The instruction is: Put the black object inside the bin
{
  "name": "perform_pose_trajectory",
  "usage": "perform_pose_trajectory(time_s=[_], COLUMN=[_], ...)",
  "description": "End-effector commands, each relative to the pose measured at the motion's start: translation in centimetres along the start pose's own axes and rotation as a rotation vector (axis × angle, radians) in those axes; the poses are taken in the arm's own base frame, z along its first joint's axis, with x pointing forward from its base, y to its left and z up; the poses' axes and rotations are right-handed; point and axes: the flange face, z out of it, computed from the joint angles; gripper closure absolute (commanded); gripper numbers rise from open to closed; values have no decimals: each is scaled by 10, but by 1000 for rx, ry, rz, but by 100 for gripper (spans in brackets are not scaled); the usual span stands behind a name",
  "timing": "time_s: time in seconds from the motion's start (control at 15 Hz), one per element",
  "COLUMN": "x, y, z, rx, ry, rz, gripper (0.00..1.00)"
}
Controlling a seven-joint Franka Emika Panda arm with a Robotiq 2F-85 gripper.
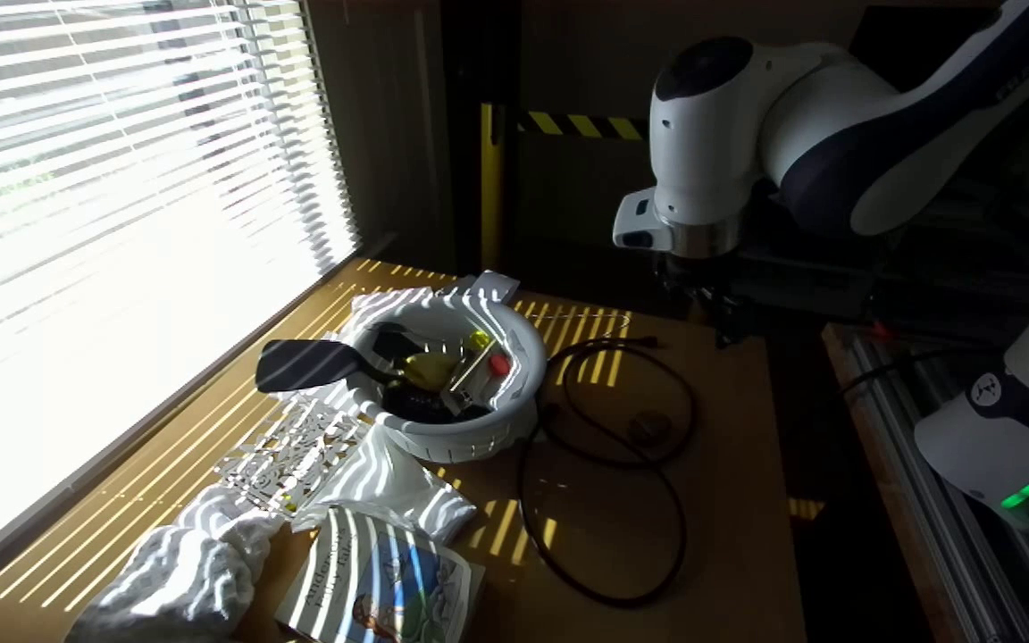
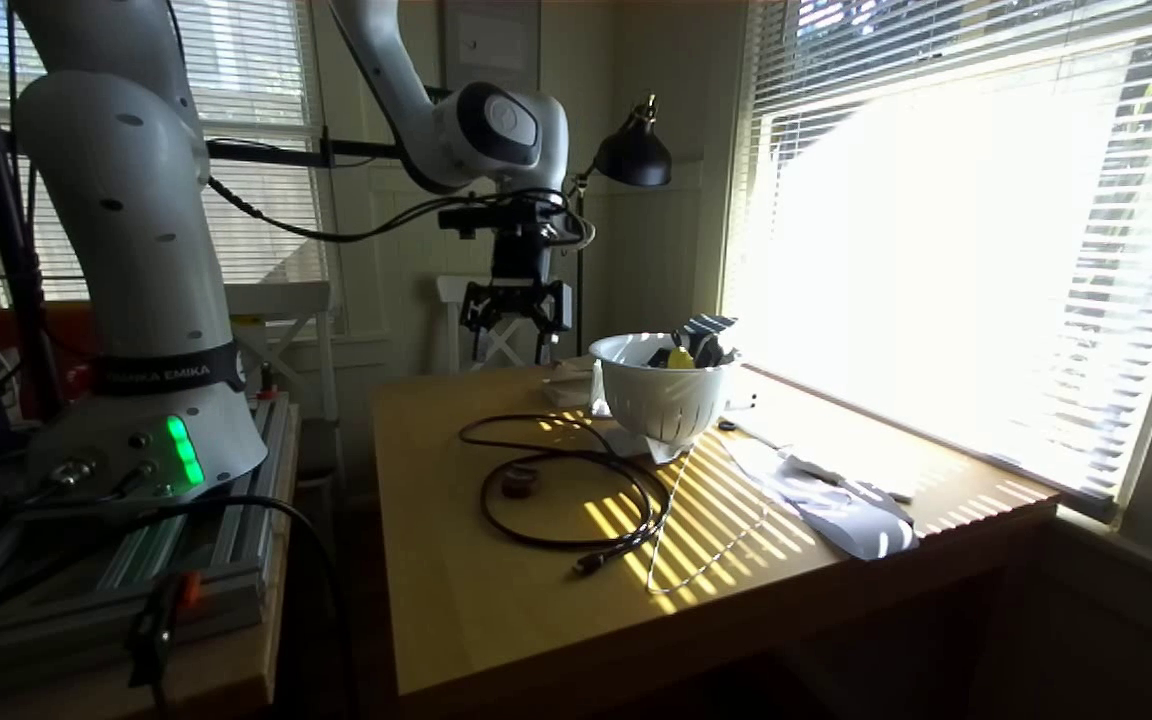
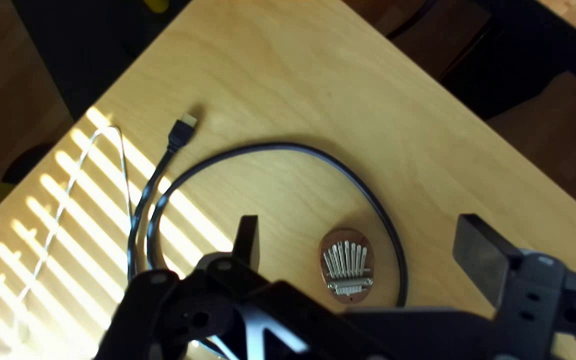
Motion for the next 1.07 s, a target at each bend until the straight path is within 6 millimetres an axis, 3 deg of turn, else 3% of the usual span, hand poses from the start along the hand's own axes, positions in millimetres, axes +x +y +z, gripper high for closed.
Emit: perform_pose_trajectory(time_s=[0.0,0.07,0.13,0.4,0.53,0.73,1.0], x=[-12,-14,5,-5,1,12,27], y=[-24,-28,-10,-3,-5,-7,-5], z=[29,40,50,96,119,140,149], rx=[-16,-15,-8,60,104,142,160], ry=[155,194,227,299,290,240,182], rz=[54,51,48,90,78,63,68], gripper=[0,0,0,0,0,0,0])
